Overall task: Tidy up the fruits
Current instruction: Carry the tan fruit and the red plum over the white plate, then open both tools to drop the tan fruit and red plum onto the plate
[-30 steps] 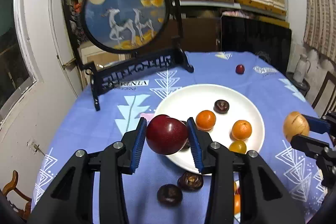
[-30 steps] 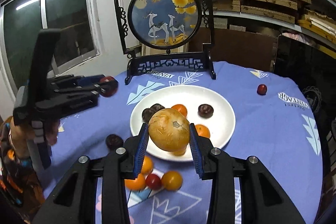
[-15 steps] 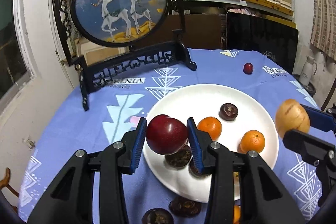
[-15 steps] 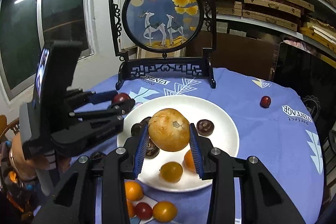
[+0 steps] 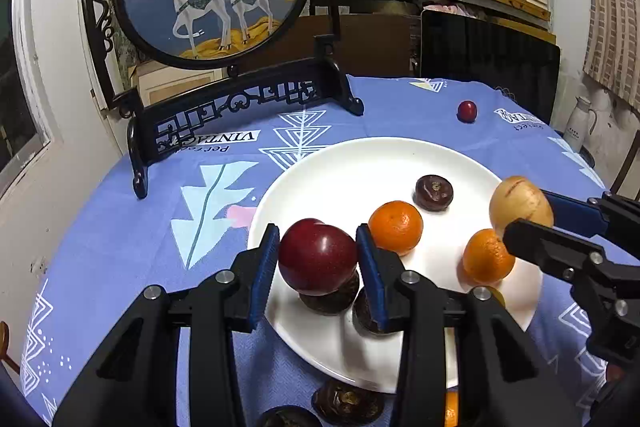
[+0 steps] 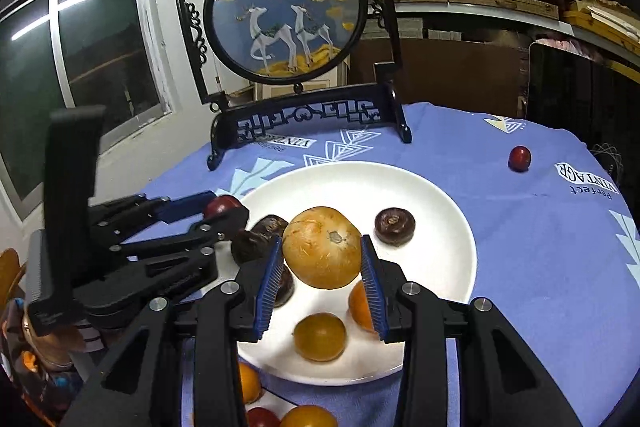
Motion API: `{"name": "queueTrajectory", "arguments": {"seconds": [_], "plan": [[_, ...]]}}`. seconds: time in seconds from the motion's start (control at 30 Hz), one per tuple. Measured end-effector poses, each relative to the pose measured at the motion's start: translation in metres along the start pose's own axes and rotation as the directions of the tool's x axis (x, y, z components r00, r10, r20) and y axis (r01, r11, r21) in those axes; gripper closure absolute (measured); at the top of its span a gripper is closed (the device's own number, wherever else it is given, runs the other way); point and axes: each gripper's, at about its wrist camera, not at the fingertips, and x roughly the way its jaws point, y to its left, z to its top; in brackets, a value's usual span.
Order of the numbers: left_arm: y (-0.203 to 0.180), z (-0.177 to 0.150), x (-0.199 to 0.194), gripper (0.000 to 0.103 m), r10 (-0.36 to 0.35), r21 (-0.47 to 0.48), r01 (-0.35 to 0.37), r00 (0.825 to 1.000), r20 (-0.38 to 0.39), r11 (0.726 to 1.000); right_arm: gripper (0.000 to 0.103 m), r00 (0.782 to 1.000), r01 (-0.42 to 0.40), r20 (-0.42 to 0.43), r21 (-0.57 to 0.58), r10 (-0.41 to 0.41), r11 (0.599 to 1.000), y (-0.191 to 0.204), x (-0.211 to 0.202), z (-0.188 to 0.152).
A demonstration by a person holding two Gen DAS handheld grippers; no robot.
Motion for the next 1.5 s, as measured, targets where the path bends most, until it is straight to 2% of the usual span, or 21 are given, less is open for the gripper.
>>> {"name": "queueTrajectory", "arguments": {"seconds": [0.23, 0.57, 0.6, 0.63, 0.67, 0.73, 0.87, 1.2, 1.5], "plan": [[-0.002, -0.002, 0.003, 0.064, 0.004, 0.015, -0.004, 1.0, -0.013, 1.0, 0.064, 1.0, 0.001, -0.008, 0.004, -0.001, 1.0, -0.002, 0.003, -0.002], [-0.004, -0.001, 0.001, 0.063, 0.021, 0.019, -0.022, 1.0, 0.015, 1.0, 0.063, 0.999, 0.032, -0.006, 0.01, -0.032, 0.999, -0.003, 0.009, -0.003], [-0.003, -0.001, 0.001, 0.063, 0.024, 0.009, -0.025, 0.999, 0.021, 1.0, 0.06, 0.999, 0.054, 0.005, 0.014, -0.054, 0.998, -0.004, 0.01, -0.004], [-0.002, -0.001, 0.001, 0.057, 0.025, 0.0, -0.025, 0.999, 0.023, 1.0, 0.053, 0.998, 0.063, 0.014, 0.021, -0.063, 0.998, -0.007, 0.011, -0.005], [-0.001, -0.001, 0.001, 0.043, 0.032, -0.006, -0.031, 0.999, 0.028, 0.999, 0.038, 0.997, 0.072, 0.024, 0.036, -0.073, 0.997, -0.01, 0.01, -0.006], [0.0, -0.002, -0.001, 0.035, 0.047, -0.012, -0.047, 0.998, 0.048, 0.999, 0.037, 0.996, 0.077, 0.031, 0.067, -0.079, 0.995, -0.019, 0.007, -0.005], [0.005, 0.0, -0.005, 0.035, 0.041, -0.028, -0.039, 0.997, 0.06, 0.999, 0.036, 0.996, 0.076, 0.039, 0.091, -0.08, 0.993, -0.026, 0.004, -0.005], [0.004, -0.004, -0.01, 0.032, 0.044, 0.014, -0.045, 0.996, 0.084, 0.999, 0.029, 0.998, 0.051, 0.028, 0.048, -0.052, 0.998, -0.019, 0.006, -0.011], [0.004, -0.003, -0.01, 0.029, 0.032, 0.017, -0.034, 0.996, 0.082, 0.999, 0.028, 0.998, 0.06, 0.014, -0.001, -0.06, 0.998, -0.014, 0.009, -0.013]]}}
